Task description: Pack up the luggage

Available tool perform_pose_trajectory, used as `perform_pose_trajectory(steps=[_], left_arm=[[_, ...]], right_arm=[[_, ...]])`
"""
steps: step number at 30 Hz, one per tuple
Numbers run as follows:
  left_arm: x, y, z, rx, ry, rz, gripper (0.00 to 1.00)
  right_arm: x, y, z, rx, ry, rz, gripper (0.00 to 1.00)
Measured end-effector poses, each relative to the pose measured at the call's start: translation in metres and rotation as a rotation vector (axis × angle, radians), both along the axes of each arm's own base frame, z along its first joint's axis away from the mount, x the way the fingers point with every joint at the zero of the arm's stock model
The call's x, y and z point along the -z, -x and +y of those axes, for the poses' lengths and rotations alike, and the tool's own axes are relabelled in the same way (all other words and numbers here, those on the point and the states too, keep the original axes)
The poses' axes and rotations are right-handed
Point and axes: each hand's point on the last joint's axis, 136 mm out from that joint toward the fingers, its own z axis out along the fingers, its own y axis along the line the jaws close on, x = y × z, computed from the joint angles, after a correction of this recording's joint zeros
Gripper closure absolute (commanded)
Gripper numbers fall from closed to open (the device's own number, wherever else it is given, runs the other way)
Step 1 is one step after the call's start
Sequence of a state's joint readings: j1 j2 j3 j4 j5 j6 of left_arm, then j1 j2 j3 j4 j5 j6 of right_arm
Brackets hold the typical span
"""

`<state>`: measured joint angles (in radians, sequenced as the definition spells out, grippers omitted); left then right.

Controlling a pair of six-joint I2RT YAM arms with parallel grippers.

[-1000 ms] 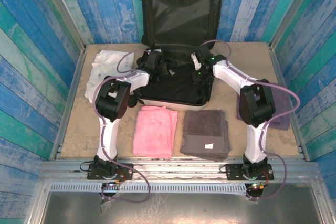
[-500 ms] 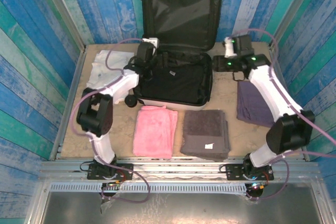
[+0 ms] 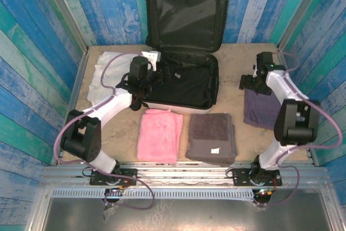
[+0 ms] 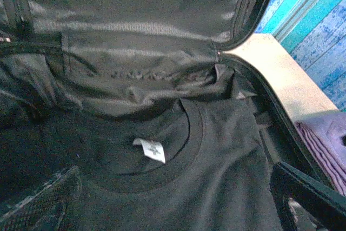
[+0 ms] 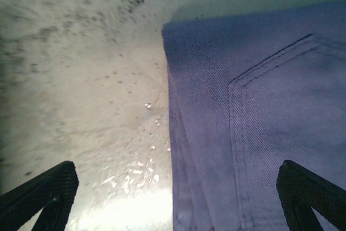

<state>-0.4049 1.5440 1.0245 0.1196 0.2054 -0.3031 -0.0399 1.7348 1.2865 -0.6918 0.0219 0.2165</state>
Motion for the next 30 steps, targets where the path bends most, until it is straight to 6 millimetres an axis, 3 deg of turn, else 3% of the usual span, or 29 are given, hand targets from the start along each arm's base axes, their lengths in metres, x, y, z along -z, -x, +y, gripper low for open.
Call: perform_pose_trajectory(steps=[5, 11, 15, 20, 23, 26, 28, 30], left_arm=[[0.001, 0.007, 0.001, 0.005, 0.017, 0.015, 0.06], [-0.006, 0.011, 0.002, 0.001, 0.034, 0.007, 0.06], [-0.004, 0.011, 0.003, -0.004, 0.036, 0.014, 0.06], [-0.004, 0.011, 0.003, -0.014, 0.045, 0.022, 0.05], [-0.004, 0.01, 0.004, -0.018, 0.051, 0.026, 0.05], [-0.003, 0.01, 0.005, -0.031, 0.051, 0.028, 0.05], [-0.001, 0.009, 0.007, -0.042, 0.046, 0.032, 0.05], [0.0, 0.009, 0.009, -0.053, 0.042, 0.037, 0.05]], right_arm=[[0.038, -0.023, 0.002, -0.024, 0.005, 0.085, 0.2], [0.05, -0.046, 0.01, -0.103, 0.04, 0.1, 0.42], [0.057, -0.047, 0.021, -0.18, 0.023, 0.115, 0.59], [0.057, -0.045, 0.055, -0.33, -0.024, 0.107, 0.79], [0.059, -0.041, 0.082, -0.398, -0.072, 0.1, 0.85], [0.059, -0.027, 0.097, -0.435, -0.111, 0.096, 0.82], [0.059, -0.012, 0.1, -0.438, -0.122, 0.109, 0.72], [0.058, 0.007, 0.099, -0.426, -0.129, 0.132, 0.46]])
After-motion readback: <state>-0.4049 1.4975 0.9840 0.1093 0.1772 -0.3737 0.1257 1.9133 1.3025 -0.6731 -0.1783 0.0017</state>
